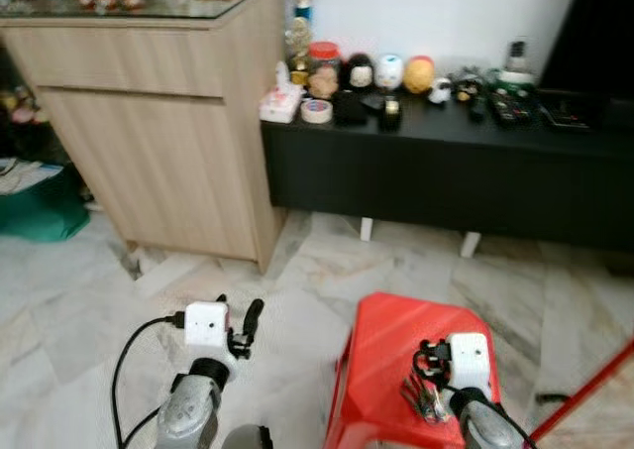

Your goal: Hang keys on a hook

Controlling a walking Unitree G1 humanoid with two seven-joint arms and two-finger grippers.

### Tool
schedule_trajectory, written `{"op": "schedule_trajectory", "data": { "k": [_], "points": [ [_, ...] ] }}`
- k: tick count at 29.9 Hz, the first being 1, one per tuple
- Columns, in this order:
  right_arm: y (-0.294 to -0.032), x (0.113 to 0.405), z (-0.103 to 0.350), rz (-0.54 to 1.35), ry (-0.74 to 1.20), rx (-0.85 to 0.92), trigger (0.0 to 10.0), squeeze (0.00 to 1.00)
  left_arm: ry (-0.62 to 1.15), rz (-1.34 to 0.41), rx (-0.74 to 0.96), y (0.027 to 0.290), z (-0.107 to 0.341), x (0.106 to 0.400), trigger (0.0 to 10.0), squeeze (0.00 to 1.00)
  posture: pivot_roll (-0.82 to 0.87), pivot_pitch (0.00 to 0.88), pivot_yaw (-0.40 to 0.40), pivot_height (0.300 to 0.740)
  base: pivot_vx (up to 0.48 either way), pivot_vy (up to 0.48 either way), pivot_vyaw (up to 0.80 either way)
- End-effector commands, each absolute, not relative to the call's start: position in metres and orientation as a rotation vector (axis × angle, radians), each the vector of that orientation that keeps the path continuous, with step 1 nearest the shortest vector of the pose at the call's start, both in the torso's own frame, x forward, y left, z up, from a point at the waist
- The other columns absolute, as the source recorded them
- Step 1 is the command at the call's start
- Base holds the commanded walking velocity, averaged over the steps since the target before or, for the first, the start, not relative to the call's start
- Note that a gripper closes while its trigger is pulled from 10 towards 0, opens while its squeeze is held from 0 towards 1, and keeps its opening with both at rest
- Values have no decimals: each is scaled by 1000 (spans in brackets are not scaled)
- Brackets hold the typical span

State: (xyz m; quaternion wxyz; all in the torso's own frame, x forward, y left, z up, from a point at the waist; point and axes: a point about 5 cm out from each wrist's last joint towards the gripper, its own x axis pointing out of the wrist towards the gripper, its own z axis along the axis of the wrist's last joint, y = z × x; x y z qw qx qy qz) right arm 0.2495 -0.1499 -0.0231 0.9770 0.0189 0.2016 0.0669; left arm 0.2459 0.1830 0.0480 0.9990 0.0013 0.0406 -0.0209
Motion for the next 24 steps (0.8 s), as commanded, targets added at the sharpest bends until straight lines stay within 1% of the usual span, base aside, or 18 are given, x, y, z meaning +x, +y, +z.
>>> {"op": "schedule_trajectory", "data": {
  "k": [1, 11, 12, 13, 14, 16, 17, 24],
  "points": [
    [-166, 242, -29, 95, 446, 21, 10000, 0, 63, -69, -6, 173, 52, 250, 10000, 0, 30, 0, -30, 623, 0, 0, 0],
    [-171, 235, -44, 157, 619, -77, 10000, 0, 78, -71, -10, 173, 49, 251, 10000, 0, 24, 0, -24, 623, 0, 0, 0],
    [-172, 236, -43, 162, 618, -78, 10000, 106, 79, -72, -10, 173, 49, 251, 10000, 0, 24, 0, -24, 623, 0, 0, 0],
    [-173, 237, -43, 165, 614, -79, 10000, 106, 80, -72, -9, 173, 48, 251, 10000, 0, 27, 0, -24, 623, 0, 0, 0],
    [-175, 239, -41, 166, 616, -56, 10000, 1000, 82, -72, -8, 173, 48, 251, 10000, 0, 27, 0, -24, 623, 0, 0, 0],
    [-175, 240, -42, 173, 629, -56, 10000, 1000, 84, -72, -8, 173, 48, 251, 10000, 0, 28, 0, -23, 623, 0, 0, 0],
    [-177, 240, -43, 176, 653, -95, 10000, 1000, 87, -72, -6, 174, 47, 251, 10000, 0, 26, 0, -25, 623, 0, 0, 0],
    [-181, 246, -41, 168, 676, -99, 10000, 1000, 93, -66, -1, 176, 46, 250, 10000, 0, 32, 0, -27, 623, 0, 0, 0]
  ]
}}
